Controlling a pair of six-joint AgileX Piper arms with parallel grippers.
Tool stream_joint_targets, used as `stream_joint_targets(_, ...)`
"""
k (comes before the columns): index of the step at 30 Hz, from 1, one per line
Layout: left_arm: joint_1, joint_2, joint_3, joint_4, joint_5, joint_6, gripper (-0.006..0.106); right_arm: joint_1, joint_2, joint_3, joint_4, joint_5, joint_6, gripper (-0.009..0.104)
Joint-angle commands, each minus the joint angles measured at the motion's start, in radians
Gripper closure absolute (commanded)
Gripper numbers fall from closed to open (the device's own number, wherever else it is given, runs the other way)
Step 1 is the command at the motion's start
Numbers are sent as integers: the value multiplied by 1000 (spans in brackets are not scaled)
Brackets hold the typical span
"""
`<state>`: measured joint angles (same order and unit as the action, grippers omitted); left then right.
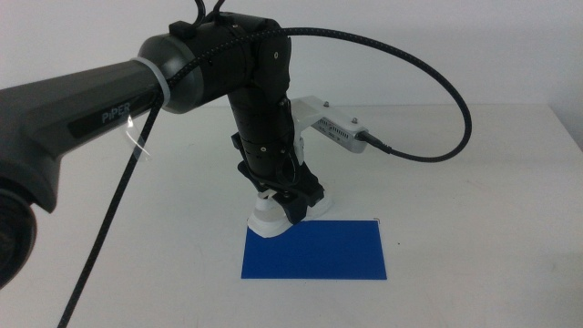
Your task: Use one arm to grab the shoe from the table and place it on the mat.
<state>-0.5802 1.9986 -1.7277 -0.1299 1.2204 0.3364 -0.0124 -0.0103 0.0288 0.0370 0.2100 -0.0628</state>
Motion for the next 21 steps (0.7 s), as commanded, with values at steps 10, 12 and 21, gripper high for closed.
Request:
stream_joint_targets(10, -3, -67, -25, -17, 11, -253, 102, -2, -26, 5, -9, -77, -8, 31)
stream_joint_targets(12, -3, -67, -25, -29, 26, -368, 102, -2, -26, 5, -9, -77, -8, 31)
stream_joint_targets(21, -3, -67, -25, -29, 37, -835, 102, -2, -26, 5, -9, -77, -8, 31)
